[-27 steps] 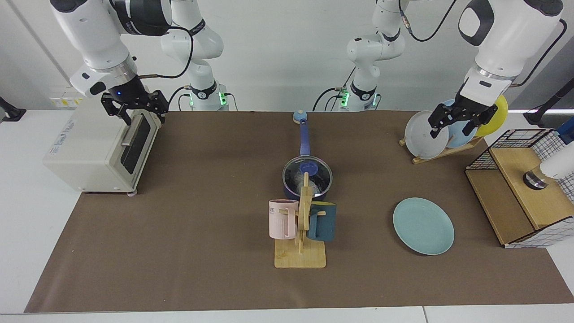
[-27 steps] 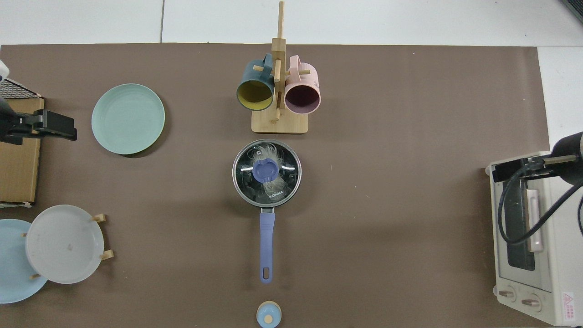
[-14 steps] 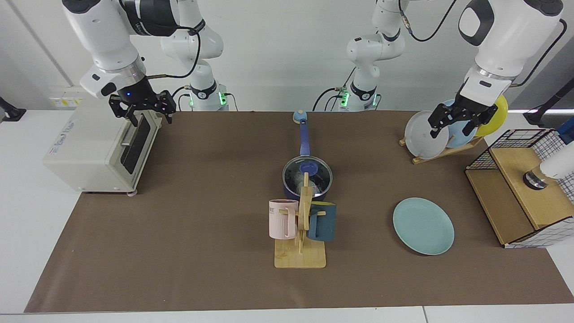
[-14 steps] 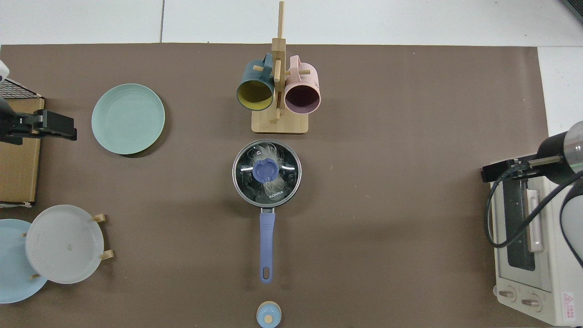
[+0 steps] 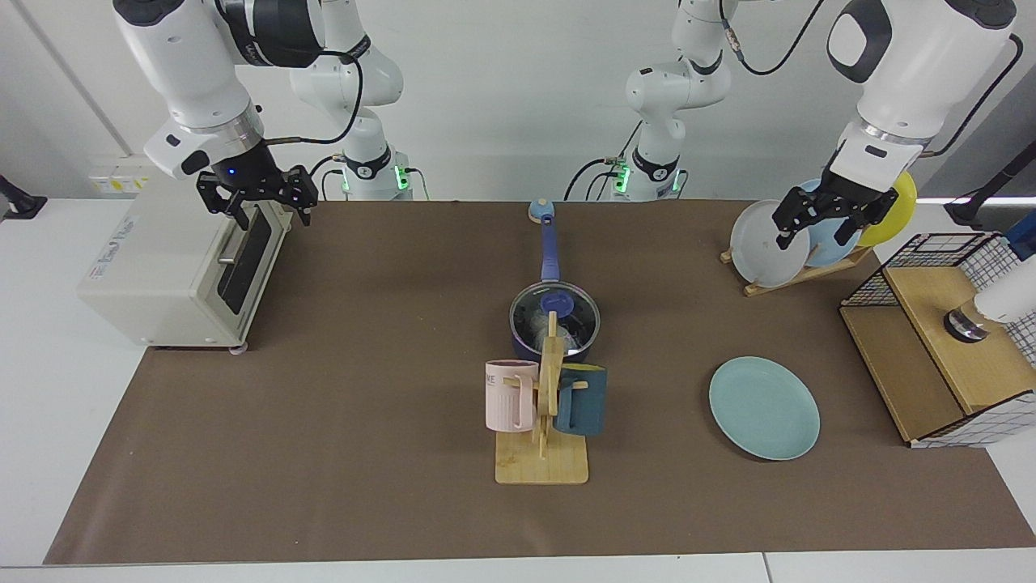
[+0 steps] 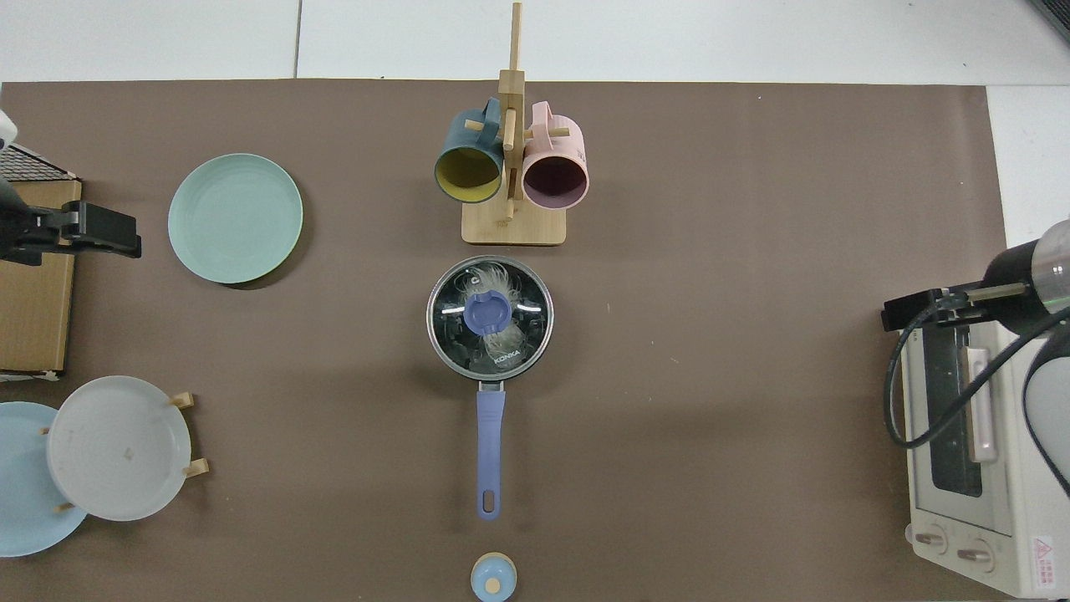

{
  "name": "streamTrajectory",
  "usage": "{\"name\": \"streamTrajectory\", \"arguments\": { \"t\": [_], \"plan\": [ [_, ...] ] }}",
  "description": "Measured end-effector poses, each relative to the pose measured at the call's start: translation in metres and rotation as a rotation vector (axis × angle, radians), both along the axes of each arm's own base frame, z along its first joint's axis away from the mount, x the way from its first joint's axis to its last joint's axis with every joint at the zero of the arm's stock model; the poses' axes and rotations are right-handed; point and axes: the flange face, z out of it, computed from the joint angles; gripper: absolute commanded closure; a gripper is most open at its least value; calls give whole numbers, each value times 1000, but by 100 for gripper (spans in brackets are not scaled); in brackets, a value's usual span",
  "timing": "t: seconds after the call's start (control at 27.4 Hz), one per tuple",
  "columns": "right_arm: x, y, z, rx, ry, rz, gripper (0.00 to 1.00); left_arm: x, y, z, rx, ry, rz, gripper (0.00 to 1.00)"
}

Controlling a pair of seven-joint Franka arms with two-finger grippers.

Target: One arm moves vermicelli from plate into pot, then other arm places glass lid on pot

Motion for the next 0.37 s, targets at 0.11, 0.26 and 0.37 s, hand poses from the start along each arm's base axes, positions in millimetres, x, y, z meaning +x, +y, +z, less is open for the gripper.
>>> {"name": "streamTrajectory", "arguments": {
  "t": [0.11, 0.26, 0.37],
  "plan": [
    [1, 4, 0, -1, -10, -28, 1, 0, 0, 0, 0, 0, 0, 0],
    [2, 7, 0, -1, -15, -39, 1, 0, 0, 0, 0, 0, 0, 0],
    [2, 8, -1, -1, -16, -41, 1, 0, 0, 0, 0, 0, 0, 0]
  ]
}}
